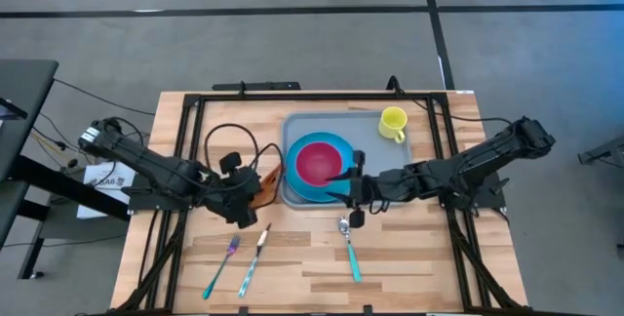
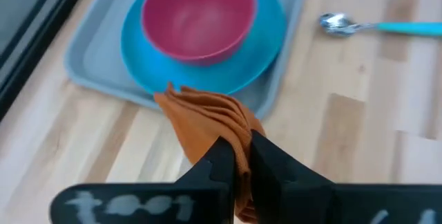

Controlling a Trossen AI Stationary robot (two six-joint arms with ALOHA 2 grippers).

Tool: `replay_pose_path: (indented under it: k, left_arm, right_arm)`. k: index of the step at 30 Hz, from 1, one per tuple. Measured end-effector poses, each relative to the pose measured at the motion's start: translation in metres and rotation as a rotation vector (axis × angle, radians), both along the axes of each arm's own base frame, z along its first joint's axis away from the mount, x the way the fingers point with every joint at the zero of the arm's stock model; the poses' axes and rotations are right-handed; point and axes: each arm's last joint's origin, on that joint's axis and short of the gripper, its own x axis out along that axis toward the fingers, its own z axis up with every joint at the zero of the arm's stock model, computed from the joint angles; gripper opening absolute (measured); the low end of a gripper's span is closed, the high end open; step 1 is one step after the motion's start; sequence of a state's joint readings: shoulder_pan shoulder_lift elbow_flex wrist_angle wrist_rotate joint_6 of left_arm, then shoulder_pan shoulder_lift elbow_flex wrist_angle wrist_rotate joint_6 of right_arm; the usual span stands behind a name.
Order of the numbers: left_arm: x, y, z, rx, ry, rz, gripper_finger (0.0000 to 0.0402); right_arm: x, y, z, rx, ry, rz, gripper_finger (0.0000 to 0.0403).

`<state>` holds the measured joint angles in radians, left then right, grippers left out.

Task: Set up tray
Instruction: Put the orange napkin on top of the gray tray to the right of the blue plate

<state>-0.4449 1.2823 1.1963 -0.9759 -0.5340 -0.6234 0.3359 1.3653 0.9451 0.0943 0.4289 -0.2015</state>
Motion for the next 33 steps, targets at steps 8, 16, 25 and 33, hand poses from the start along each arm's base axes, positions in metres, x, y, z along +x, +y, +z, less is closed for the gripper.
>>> replay_pose_path:
  k: [8, 16, 25, 33]
  left_arm:
    - [-0.007, -0.011, 0.031, -0.052, -0.027, -0.075, 0.0006]
    - [-0.002, -0.016, 0.029, -0.129, 0.018, -0.127, 0.0006]
    - [0.007, -0.023, 0.028, -0.149, 0.003, -0.211, 0.0006]
    - [0.006, -0.025, 0.026, -0.201, 0.04, -0.244, 0.0006]
  right_arm:
    - [0.021, 0.01, -0.027, 0.083, 0.042, 0.091, 0.0133]
    - [0.044, 0.014, -0.051, -0.127, 0.013, 0.15, 0.0133]
    - [0.097, 0.011, -0.057, -0.129, 0.029, 0.158, 0.0154]
    - [0.129, 0.006, -0.05, -0.09, 0.13, 0.202, 0.0204]
